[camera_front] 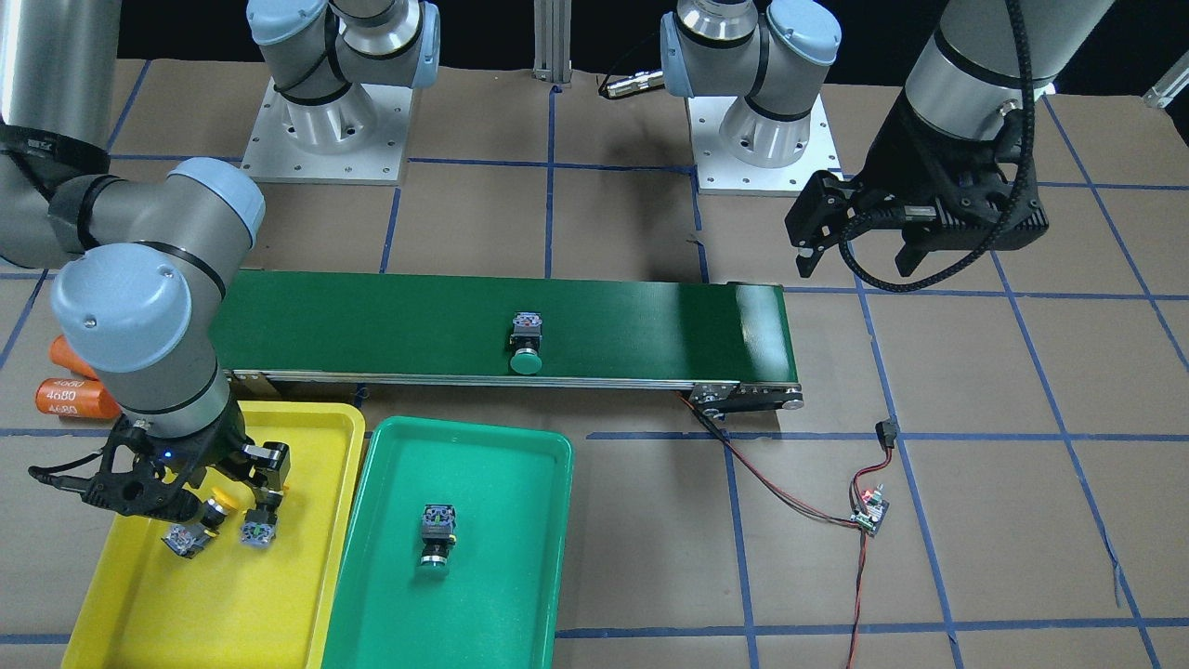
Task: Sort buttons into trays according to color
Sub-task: 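Drop the yellow button into the yellow tray with the right gripper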
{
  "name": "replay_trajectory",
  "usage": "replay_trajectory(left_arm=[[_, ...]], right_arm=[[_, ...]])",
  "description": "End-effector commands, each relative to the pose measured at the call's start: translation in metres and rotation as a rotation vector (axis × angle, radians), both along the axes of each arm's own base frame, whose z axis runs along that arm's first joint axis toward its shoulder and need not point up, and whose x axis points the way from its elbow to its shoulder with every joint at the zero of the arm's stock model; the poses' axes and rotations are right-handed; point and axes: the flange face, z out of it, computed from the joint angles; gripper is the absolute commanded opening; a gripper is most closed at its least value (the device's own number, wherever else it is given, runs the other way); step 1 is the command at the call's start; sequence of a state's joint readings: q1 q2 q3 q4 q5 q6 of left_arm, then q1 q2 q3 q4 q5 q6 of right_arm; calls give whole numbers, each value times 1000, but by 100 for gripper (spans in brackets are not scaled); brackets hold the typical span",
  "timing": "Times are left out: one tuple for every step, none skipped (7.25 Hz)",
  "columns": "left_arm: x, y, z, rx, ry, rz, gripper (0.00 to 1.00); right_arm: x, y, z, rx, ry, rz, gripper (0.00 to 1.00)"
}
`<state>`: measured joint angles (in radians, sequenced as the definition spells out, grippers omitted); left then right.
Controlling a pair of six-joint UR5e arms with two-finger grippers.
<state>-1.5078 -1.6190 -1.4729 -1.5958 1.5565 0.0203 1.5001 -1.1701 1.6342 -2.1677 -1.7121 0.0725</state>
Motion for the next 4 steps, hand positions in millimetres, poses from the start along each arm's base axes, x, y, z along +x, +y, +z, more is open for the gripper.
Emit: replay_trajectory(left_arm=[[-4, 15, 15, 4, -11, -7, 100], [-1, 5, -6, 44, -25, -6, 100], [-2, 4, -10, 57, -32, -21, 100], [-3, 2, 5, 16, -29, -19, 100]], right_arm=[[14, 34, 53, 31, -2, 20, 100], [33, 63, 79, 88, -4, 40, 100], [56, 105, 124, 109, -9, 68, 100], [79, 117, 126, 113, -65, 83, 100]])
